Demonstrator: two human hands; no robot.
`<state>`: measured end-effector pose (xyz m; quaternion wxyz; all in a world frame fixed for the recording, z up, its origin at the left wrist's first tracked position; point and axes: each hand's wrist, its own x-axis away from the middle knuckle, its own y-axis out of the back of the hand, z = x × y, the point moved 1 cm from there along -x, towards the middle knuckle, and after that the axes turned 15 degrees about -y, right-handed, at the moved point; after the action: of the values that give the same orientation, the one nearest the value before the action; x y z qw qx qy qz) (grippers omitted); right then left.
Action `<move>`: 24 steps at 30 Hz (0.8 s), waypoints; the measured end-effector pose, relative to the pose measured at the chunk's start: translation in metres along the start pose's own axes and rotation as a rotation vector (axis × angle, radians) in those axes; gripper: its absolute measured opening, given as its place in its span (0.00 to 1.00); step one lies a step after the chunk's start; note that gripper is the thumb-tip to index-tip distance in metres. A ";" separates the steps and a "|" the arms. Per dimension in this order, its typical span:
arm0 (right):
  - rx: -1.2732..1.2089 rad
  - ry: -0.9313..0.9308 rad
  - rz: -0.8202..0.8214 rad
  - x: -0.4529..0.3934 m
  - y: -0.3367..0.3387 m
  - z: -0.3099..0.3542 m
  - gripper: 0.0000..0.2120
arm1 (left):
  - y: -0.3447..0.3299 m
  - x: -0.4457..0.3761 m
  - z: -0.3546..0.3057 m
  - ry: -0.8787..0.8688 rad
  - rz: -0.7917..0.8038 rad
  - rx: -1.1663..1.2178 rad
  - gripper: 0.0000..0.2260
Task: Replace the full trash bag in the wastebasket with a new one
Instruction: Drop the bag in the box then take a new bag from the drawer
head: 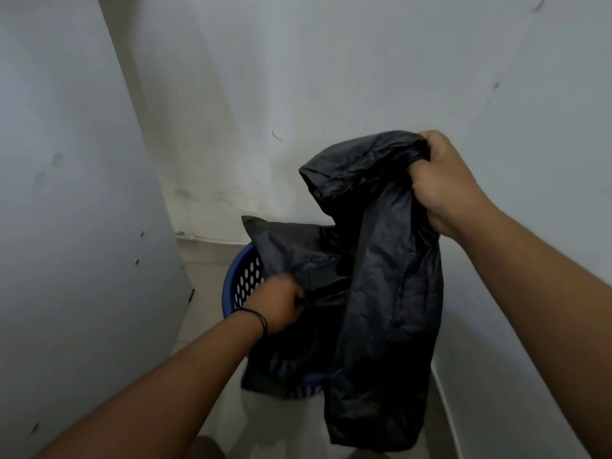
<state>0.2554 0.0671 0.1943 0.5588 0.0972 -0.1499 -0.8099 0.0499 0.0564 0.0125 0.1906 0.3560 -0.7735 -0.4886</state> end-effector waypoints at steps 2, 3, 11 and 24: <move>0.053 0.044 -0.015 -0.002 0.001 -0.001 0.15 | 0.004 -0.011 0.009 0.069 -0.183 -0.316 0.10; 0.084 0.058 -0.017 -0.002 -0.001 -0.003 0.15 | 0.001 -0.015 0.015 0.108 -0.186 -0.404 0.12; 0.167 -0.119 0.115 0.001 -0.027 -0.064 0.15 | -0.028 -0.026 0.065 0.055 0.392 -0.566 0.36; -0.127 -0.377 0.283 -0.030 -0.019 -0.056 0.12 | 0.022 -0.074 0.076 0.072 -0.242 -0.365 0.41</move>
<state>0.2671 0.0936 0.1347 0.6337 -0.1131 -0.2126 -0.7352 0.0424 0.1640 0.0016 0.2195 0.4229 -0.6166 -0.6268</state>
